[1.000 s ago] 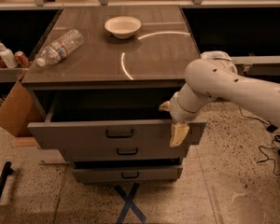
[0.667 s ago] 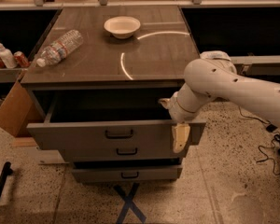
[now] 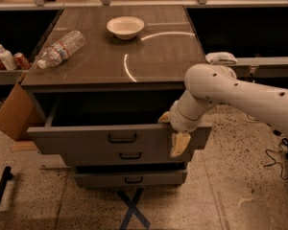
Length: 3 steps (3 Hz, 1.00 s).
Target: Open top drawer
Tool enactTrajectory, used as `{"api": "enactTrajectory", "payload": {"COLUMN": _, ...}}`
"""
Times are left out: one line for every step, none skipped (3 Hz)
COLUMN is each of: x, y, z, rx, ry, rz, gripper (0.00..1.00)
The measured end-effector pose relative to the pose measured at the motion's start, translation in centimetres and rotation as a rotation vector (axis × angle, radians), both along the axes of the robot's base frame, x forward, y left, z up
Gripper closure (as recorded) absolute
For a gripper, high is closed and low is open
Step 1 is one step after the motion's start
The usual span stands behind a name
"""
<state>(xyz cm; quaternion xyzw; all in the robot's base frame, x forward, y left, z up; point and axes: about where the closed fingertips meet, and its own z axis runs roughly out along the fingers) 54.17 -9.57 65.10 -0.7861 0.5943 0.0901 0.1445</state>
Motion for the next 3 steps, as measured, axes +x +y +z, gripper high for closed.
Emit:
{"api": "enactTrajectory", "payload": {"x": -1.1, "y": 0.3, "z": 0.1, "rx": -0.007, "ry": 0.013, "rz": 0.017, "gripper": 0.50}}
{"api": "enactTrajectory", "payload": {"x": -2.7, "y": -0.1, "z": 0.5, "rx": -0.012, "ry": 0.026, "rz": 0.015, "gripper": 0.74}}
{"api": "enactTrajectory", "payload": {"x": -5.1, "y": -0.8, "z": 0.9, "rx": -0.010, "ry": 0.056, "rz": 0.002, "gripper": 0.97}}
